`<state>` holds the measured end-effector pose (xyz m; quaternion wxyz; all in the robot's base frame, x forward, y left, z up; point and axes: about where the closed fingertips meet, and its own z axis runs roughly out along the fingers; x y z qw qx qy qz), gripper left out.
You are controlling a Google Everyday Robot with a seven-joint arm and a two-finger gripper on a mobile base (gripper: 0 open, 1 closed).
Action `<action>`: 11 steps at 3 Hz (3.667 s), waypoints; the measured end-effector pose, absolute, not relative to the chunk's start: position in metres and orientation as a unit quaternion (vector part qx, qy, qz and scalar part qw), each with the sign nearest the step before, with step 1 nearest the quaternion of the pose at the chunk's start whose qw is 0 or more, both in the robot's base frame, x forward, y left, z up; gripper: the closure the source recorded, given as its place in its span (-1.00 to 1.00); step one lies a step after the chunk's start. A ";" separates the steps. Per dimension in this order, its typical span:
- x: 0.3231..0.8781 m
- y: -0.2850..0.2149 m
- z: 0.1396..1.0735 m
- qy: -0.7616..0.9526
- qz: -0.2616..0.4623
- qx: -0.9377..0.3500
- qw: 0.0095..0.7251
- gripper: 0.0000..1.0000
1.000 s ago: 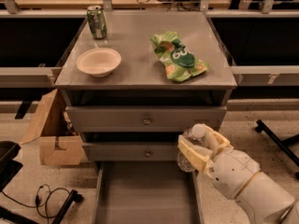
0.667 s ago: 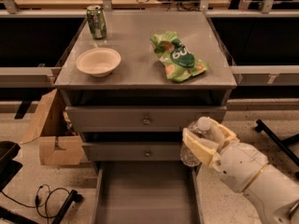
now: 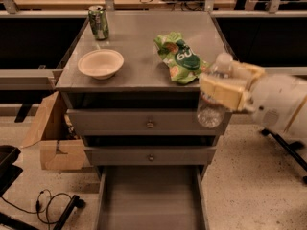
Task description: Pick water bottle from bottom drawer and place on counter
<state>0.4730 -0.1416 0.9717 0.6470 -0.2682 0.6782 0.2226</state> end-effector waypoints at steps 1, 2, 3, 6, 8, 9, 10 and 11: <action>0.491 -0.142 1.043 0.680 0.177 -0.322 0.635 1.00; 0.534 -0.190 1.105 0.694 0.118 -0.324 0.632 1.00; 0.579 -0.230 1.134 0.712 0.107 -0.293 0.629 1.00; 0.654 -0.179 1.193 0.694 0.209 -0.242 0.645 1.00; 0.737 -0.133 1.183 0.690 0.212 -0.251 0.645 1.00; 0.787 -0.082 1.178 0.670 0.254 -0.247 0.652 1.00; 0.830 -0.035 1.162 0.678 0.243 -0.247 0.649 1.00; 0.856 -0.011 1.132 0.701 0.223 -0.247 0.631 1.00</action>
Offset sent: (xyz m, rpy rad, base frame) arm 0.1778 0.0362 0.2610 -0.0178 0.0370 0.0927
